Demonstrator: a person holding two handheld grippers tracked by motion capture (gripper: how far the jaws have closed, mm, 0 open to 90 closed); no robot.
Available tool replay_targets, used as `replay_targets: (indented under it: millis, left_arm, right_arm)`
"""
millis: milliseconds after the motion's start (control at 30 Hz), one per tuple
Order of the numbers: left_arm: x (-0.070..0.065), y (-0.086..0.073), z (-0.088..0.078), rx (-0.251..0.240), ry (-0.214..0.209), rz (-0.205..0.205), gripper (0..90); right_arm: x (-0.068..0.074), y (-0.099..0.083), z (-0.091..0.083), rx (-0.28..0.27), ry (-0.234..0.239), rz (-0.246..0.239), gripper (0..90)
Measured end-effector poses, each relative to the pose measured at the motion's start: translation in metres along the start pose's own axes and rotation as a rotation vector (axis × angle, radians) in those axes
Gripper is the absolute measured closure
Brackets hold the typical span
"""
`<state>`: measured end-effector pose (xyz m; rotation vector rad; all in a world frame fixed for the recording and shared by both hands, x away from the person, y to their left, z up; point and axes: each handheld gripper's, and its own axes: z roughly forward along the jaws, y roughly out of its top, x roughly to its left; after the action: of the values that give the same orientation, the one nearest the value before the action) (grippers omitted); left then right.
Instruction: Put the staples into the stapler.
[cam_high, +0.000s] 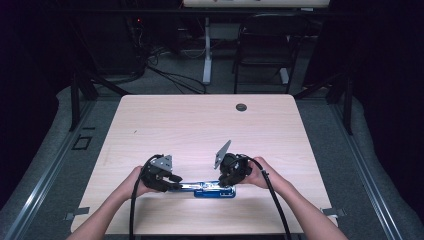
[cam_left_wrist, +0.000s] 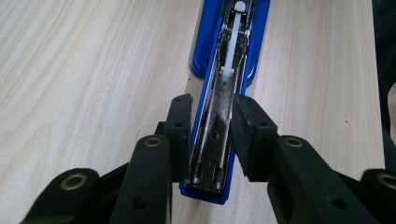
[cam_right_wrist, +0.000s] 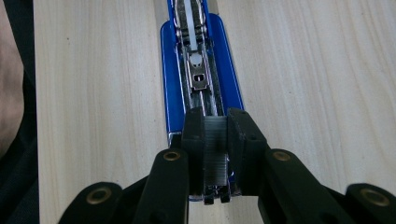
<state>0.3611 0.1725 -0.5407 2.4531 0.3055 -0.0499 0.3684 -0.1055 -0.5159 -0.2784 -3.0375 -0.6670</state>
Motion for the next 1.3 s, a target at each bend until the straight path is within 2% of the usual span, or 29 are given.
replay_targets:
  millis: [33, 167, 200, 233, 500, 533, 667, 767, 800, 867, 900, 1000, 1033, 1067, 1133, 1300]
  left_arm:
    - [-0.0002, 0.0005, -0.0008, 0.012, 0.008, 0.002, 69.3]
    - [0.0001, 0.0, 0.0, 0.0, 0.0, -0.001, 69.3]
    - [-0.0002, 0.0007, -0.0011, 0.018, 0.011, 0.003, 69.3]
    - [0.0001, 0.0, 0.0001, 0.0, 0.0, -0.001, 69.3]
    - [0.0001, 0.0, 0.0001, 0.0, -0.001, -0.002, 69.3]
    - [0.0, 0.0005, -0.0007, 0.012, 0.007, 0.001, 69.3]
    - [0.0002, 0.0, 0.0001, 0.0, -0.002, -0.002, 69.3]
    - [0.0002, 0.0003, -0.0005, 0.009, 0.001, -0.002, 69.3]
    - [-0.0003, 0.0007, -0.0012, 0.021, 0.016, 0.001, 69.3]
    - [0.0002, 0.0003, -0.0007, 0.011, 0.001, -0.002, 69.3]
    - [-0.0003, 0.0007, -0.0012, 0.021, 0.015, 0.0, 69.3]
    - [0.0004, 0.0003, -0.0006, 0.011, 0.001, -0.002, 69.3]
    - [0.0002, 0.0005, -0.001, 0.017, 0.009, -0.001, 69.3]
    - [0.0006, 0.0, -0.0004, 0.006, -0.005, -0.004, 69.3]
    - [0.0008, -0.0001, -0.0002, 0.004, -0.006, -0.005, 69.3]
    - [0.0008, -0.0001, -0.0001, 0.003, -0.006, -0.005, 69.3]
  right_arm:
    - [0.0001, 0.0, 0.0005, 0.006, 0.0, -0.003, 77.9]
    - [0.0005, -0.0007, 0.0034, 0.021, 0.001, -0.017, 77.8]
    - [0.0006, -0.0008, 0.0038, 0.024, 0.001, -0.02, 77.8]
    - [0.0005, -0.0011, 0.004, 0.027, 0.002, -0.022, 77.8]
    - [-0.0005, -0.0027, 0.0033, 0.028, 0.009, -0.033, 77.7]
    - [-0.0004, -0.003, 0.0031, 0.029, 0.01, -0.037, 77.6]
    - [-0.0009, -0.0043, 0.0022, 0.032, 0.01, -0.034, 77.1]
    - [-0.0017, -0.0052, 0.0015, 0.037, 0.014, -0.027, 75.6]
    - [-0.0018, -0.0057, 0.0013, 0.037, 0.014, -0.025, 75.4]
    - [-0.002, -0.0062, 0.0011, 0.039, 0.015, -0.023, 74.8]
    - [-0.0021, -0.0064, 0.0011, 0.04, 0.017, -0.022, 74.5]
    - [-0.0021, -0.0069, 0.0012, 0.041, 0.024, -0.02, 74.2]
    - [-0.0017, -0.0069, 0.0011, 0.043, 0.021, -0.022, 75.1]
    - [-0.0017, -0.0068, 0.0009, 0.046, 0.017, -0.026, 76.0]
    - [-0.001, -0.0071, 0.0001, 0.037, 0.01, -0.036, 78.0]
    - [-0.0002, -0.0075, -0.0004, 0.033, 0.006, -0.055, 78.1]
